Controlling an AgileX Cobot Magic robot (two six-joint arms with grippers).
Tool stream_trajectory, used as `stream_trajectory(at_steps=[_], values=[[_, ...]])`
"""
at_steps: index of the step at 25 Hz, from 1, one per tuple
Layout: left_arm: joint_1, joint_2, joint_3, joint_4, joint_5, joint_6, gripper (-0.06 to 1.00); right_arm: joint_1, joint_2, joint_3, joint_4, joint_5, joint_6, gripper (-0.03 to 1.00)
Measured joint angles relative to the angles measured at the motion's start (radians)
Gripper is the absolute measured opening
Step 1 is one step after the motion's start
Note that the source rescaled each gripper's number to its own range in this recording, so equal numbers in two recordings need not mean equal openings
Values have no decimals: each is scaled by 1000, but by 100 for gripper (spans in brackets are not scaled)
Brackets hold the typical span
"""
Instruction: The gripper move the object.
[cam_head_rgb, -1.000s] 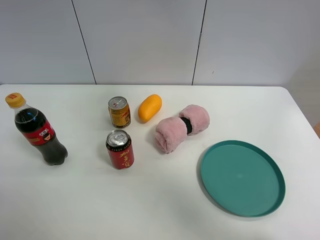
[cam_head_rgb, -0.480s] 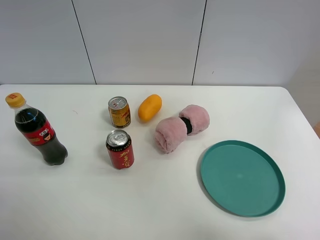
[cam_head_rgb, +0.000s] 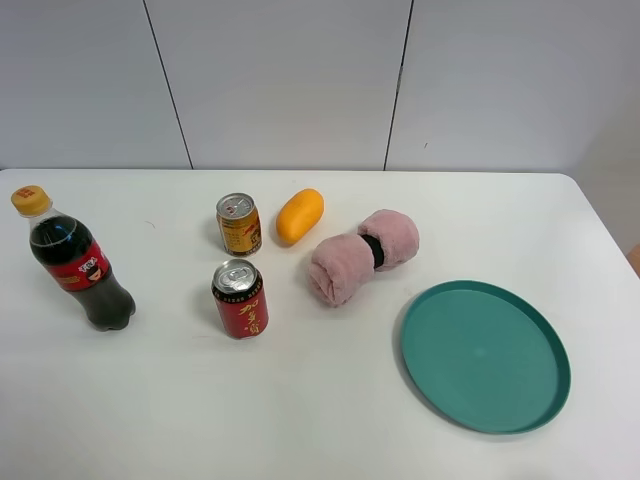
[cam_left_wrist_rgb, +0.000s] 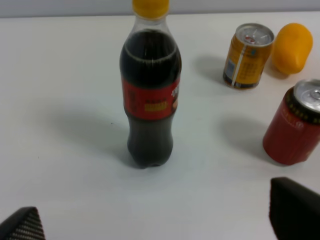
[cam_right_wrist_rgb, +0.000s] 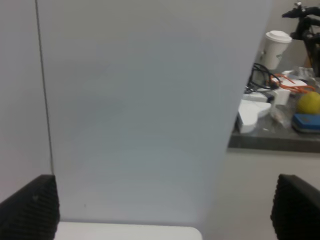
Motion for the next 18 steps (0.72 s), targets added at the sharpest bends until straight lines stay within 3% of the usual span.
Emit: stream_trajectory(at_steps=[11, 18], values=[[0, 0, 0, 0, 0, 0, 100, 0, -488, 490, -59, -12, 53, 78], [0, 0, 0, 0, 0, 0, 100, -14, -637, 749, 110, -70, 21, 78]])
